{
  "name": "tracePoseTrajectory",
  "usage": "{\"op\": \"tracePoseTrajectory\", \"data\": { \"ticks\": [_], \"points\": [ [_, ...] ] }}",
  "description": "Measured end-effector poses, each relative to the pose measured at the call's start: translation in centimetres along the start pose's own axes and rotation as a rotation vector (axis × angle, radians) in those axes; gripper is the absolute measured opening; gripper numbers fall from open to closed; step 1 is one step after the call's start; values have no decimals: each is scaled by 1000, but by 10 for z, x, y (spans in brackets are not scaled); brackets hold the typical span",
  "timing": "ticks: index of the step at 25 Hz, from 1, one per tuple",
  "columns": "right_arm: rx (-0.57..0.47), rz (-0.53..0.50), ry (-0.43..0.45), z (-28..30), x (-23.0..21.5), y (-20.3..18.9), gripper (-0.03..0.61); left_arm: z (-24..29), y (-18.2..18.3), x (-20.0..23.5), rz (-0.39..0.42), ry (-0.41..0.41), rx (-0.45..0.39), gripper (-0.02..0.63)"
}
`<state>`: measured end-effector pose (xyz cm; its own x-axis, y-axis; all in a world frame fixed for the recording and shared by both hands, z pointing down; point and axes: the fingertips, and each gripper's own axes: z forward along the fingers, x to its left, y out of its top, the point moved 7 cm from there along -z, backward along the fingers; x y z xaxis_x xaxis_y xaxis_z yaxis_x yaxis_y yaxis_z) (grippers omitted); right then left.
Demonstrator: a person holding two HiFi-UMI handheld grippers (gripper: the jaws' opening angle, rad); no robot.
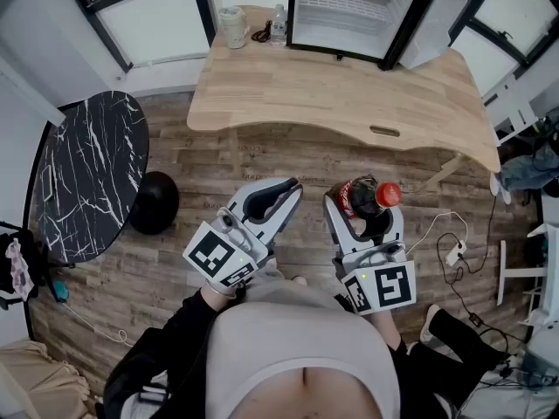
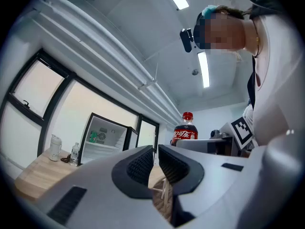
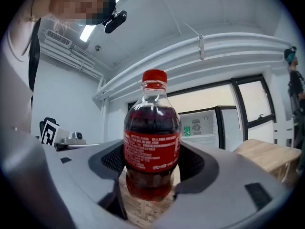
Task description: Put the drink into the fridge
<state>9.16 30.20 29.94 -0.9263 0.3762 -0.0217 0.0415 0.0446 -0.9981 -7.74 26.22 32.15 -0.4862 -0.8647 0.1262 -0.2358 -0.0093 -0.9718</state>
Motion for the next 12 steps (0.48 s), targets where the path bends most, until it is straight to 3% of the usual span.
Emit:
{"op": "tracePoseTrajectory", "data": {
  "ticks": [12],
  "points": [
    [-2, -4, -5, 7, 5, 3, 327, -2, 3, 5, 15, -6, 8, 40]
  ]
}}
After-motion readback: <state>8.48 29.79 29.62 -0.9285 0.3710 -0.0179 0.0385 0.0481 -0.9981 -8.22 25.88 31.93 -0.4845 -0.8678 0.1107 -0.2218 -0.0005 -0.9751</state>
